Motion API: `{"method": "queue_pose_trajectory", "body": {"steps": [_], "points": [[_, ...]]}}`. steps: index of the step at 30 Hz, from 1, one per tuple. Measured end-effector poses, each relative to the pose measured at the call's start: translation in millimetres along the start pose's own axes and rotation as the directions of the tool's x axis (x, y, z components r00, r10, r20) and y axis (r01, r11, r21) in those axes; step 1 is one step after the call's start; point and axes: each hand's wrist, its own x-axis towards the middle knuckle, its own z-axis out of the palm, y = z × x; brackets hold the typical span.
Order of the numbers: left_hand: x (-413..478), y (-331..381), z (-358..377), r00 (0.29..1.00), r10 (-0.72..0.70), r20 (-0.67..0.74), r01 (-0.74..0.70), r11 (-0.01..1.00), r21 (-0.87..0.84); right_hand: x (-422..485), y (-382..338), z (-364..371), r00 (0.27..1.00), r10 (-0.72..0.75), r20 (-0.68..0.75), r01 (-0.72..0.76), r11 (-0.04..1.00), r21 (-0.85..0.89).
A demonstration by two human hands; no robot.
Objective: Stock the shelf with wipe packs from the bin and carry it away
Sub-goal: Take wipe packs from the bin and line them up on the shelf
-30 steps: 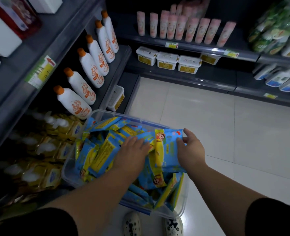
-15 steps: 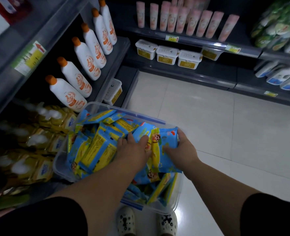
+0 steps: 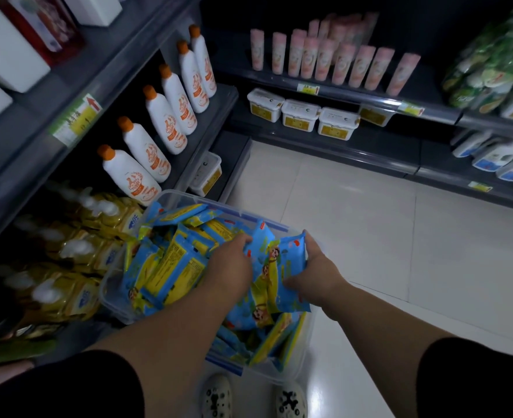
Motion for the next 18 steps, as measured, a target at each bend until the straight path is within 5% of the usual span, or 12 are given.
{"method": "queue_pose_trajectory", "body": {"steps": [8,18], "points": [[-31.3,6.4,-74.6,0.964,-0.131,-0.231,0.09,0.98,-0.179,-28.2,-49.0,-14.7,0.992,-0.123,-0.002,0.123,0.991,0.048],[-138.3,-9.5,-219.7,0.804,-0.198,-0.56,0.037,0.958,-0.285,-122.3,-175.2,-0.4,0.893,-0.432,0.126,0.431,0.902,0.031]]}}
